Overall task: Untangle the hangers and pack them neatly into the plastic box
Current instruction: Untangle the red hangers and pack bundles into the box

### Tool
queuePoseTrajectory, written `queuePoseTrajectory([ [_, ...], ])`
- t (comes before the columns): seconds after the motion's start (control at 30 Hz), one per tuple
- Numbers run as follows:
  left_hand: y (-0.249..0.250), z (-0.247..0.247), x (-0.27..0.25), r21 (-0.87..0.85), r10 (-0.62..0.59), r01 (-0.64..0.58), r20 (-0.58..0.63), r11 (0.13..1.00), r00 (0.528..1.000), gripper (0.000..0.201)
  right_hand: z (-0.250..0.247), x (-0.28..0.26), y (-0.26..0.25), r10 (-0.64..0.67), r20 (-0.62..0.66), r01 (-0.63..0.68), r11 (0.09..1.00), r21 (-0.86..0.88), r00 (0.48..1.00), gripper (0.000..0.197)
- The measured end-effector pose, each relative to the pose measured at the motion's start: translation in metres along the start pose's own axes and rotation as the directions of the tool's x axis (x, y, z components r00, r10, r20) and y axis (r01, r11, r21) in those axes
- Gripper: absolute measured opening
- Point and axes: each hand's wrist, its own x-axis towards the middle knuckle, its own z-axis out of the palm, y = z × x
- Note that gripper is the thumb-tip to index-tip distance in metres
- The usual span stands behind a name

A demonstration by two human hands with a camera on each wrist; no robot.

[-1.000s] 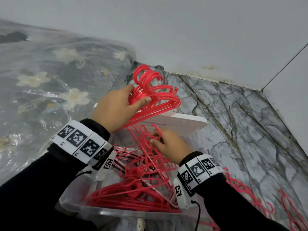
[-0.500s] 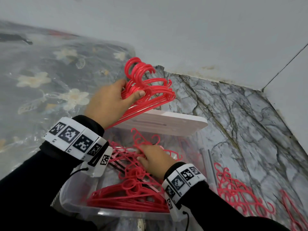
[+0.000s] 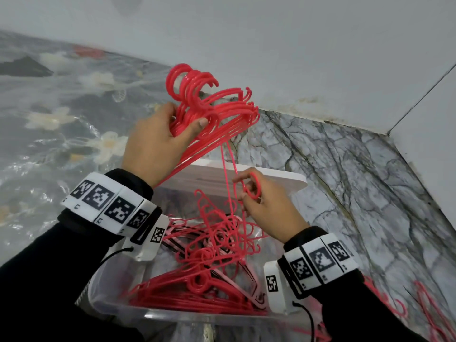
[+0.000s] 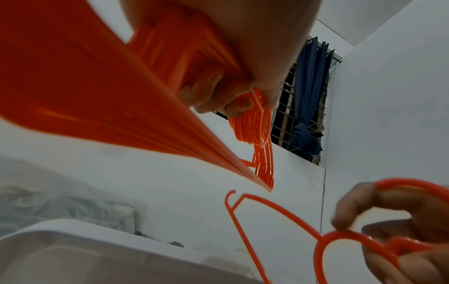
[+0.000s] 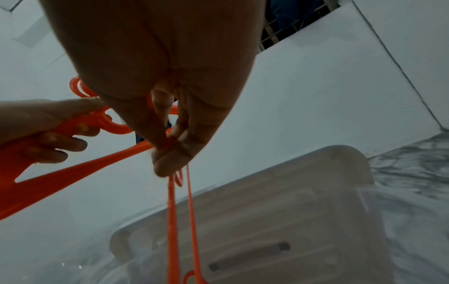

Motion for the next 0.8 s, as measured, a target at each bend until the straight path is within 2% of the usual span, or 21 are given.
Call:
queuePoseTrajectory([
  [0.1,0.001,0.0,0.001,-0.073,0.005,-0.008,-0.032,0.997,0.999,0.049,0.001,-0.001,0.009,0.066,0.1,-0.052,0.99,-0.128,0.993,0.025],
  [0.37,-0.001,0.005,-0.002,-0.043,0.0,0.0,-0.008,0.999,1.0,0.044,0.022,-0.001,0.025,-0.005,0.264,0.146,0.845,-0.515,0.965,0.016],
  [0.5,0.0,0.007,-0.003,-0.035,0.007,-0.006,0.009,0.999,1.0,0.044,0.041,-0.002,0.028,0.045,0.301,0.154,0.782,-0.604,0.953,0.014],
  [0.6,-0.001,0.006,-0.004,-0.013,0.015,-0.015,0.026,1.0,1.0,0.046,0.047,-0.001,0.034,0.052,0.265,0.141,0.738,-0.659,0.963,0.013],
  [0.8,-0.001,0.006,-0.007,0.037,0.024,-0.026,0.055,0.999,0.998,0.048,0.047,0.001,0.058,0.172,0.252,0.036,0.757,-0.653,0.952,0.017],
])
